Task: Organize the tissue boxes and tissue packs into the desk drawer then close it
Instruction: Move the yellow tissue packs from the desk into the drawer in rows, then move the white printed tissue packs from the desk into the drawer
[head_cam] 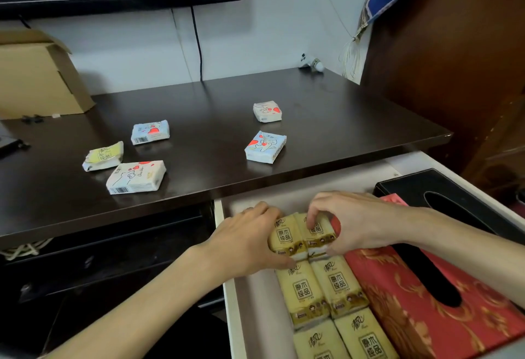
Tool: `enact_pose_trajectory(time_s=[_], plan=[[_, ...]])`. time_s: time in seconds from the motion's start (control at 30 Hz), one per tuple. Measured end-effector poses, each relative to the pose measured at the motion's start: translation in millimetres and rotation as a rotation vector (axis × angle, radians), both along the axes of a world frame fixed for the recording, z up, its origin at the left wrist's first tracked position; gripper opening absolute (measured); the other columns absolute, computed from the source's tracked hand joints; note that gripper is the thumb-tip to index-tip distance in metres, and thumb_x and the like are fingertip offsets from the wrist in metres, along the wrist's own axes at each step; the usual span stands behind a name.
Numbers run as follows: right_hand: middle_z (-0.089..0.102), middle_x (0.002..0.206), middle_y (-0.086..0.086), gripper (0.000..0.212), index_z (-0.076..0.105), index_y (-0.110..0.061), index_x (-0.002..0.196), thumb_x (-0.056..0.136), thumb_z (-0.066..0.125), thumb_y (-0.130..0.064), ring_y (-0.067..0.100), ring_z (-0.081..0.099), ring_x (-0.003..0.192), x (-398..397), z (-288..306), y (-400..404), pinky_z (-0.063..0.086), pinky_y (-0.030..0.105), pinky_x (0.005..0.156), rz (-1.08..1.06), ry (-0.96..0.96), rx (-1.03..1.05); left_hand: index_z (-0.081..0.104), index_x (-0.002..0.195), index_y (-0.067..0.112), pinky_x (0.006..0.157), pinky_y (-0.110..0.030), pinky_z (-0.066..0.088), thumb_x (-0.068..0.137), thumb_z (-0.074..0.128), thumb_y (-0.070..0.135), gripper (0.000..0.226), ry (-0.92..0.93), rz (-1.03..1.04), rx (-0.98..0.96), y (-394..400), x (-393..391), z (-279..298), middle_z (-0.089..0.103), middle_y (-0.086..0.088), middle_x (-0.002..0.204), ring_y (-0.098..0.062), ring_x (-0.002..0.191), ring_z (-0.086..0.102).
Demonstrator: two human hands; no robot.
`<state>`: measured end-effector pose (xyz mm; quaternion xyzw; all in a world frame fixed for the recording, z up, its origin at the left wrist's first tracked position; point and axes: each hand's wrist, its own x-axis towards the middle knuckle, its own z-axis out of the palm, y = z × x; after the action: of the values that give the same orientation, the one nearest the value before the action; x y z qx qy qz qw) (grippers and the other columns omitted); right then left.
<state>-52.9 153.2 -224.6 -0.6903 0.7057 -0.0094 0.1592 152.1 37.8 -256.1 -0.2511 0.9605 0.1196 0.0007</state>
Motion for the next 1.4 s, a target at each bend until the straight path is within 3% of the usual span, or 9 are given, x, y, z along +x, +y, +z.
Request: enact_pose_trajectory(time_s=[0.17,0.47,0.6,0.7,0.77,0.87,1.0,1.27,1.4], plan=[[0.045,0.138,-0.024,0.036,0.063,-0.043,0.108,0.076,0.079,-0.053,0.001,0.046,0.125,1.1,3.2,4.1,0.042,0.032,0.098,0.025,-0.020,-0.001,0.039,0.131,0.040,0.077,-0.033,0.045,0.060,0.064,0.079,0.085,0.023,-0.003,0.019,1.0,1.5,2.4,0.045,0.018,0.112,-0.006,0.105,0.047],[0.077,0.095,-0.010,0.011,0.076,-0.033,0.090,0.091,0.073,-0.022,0.009,0.072,0.089,-4.4,31.6,-14.5,0.057,0.036,0.084,-0.075,-0.531,-0.456,0.046,0.129,0.040,0.087,-0.039,0.049,0.076,0.044,0.078,0.065,0.211,0.035,-0.066,0.2,24.5,51.1,0.054,0.021,0.118,-0.004,0.110,0.052],[0.073,0.103,-0.021,0.014,0.071,-0.038,0.103,0.089,0.074,-0.037,0.000,0.066,0.101,3.7,43.5,-57.7,0.056,0.030,0.083,-0.143,-0.445,-0.571,0.055,0.121,0.039,0.085,-0.039,0.050,0.080,0.049,0.065,0.049,0.367,0.127,-0.127,-17.1,51.4,79.8,0.058,0.021,0.111,-0.003,0.104,0.056],[0.061,0.134,-0.012,0.059,0.056,-0.032,0.131,0.083,0.072,-0.061,0.008,0.056,0.120,15.1,44.6,-94.1,0.051,0.039,0.089,-0.237,-0.234,-0.495,0.058,0.120,0.032,0.083,-0.038,0.050,0.084,0.056,0.056,0.044,0.395,0.235,-0.229,-38.1,73.6,91.0,0.059,0.014,0.111,-0.010,0.103,0.057],[0.055,0.140,-0.004,0.081,0.045,-0.027,0.144,0.079,0.069,-0.070,0.019,0.053,0.121,23.7,44.8,-114.2,0.046,0.043,0.083,-0.293,-0.076,-0.404,0.058,0.120,0.026,0.074,-0.036,0.047,0.082,0.054,0.059,0.050,0.325,0.359,-0.399,-54.3,92.7,94.5,0.058,0.006,0.113,-0.017,0.106,0.056],[0.059,0.133,0.003,0.076,0.049,-0.025,0.141,0.079,0.071,-0.064,0.022,0.053,0.104,35.5,44.9,-135.2,0.041,0.040,0.074,-0.311,0.013,-0.333,0.057,0.119,0.015,0.070,-0.040,0.045,0.077,0.044,0.072,0.071,0.110,0.583,-0.612,-76.9,123.8,95.1,0.054,-0.007,0.111,-0.028,0.105,0.052],[0.057,0.134,-0.003,0.078,0.047,-0.028,0.145,0.079,0.080,-0.051,0.018,0.055,0.112,54.4,45.5,-152.7,0.049,0.036,0.086,-0.206,-0.173,-0.294,0.045,0.134,0.014,0.081,-0.044,0.045,0.072,0.031,0.086,0.096,-0.056,0.738,-0.452,-92.5,145.6,84.7,0.053,-0.011,0.125,-0.031,0.114,0.052],[0.055,0.126,-0.017,0.075,0.049,-0.032,0.143,0.078,0.086,-0.036,0.003,0.059,0.109,67.2,45.5,-156.0,0.047,0.015,0.079,-0.001,-0.337,-0.240,0.042,0.139,0.022,0.089,-0.042,0.040,0.082,0.052,0.060,0.069,0.077,0.634,-0.110,-102.8,137.6,81.6,0.048,-0.001,0.140,-0.024,0.126,0.046],[0.060,0.132,-0.011,0.073,0.051,-0.032,0.141,0.077,0.087,-0.028,0.007,0.061,0.117,57.4,50.4,-152.6,0.053,0.032,0.100,-0.013,-0.396,-0.205,0.035,0.146,0.025,0.102,-0.044,0.040,0.084,0.060,0.039,0.068,0.150,0.526,0.099,-111.6,126.3,86.0,0.045,0.000,0.144,-0.021,0.126,0.046]])
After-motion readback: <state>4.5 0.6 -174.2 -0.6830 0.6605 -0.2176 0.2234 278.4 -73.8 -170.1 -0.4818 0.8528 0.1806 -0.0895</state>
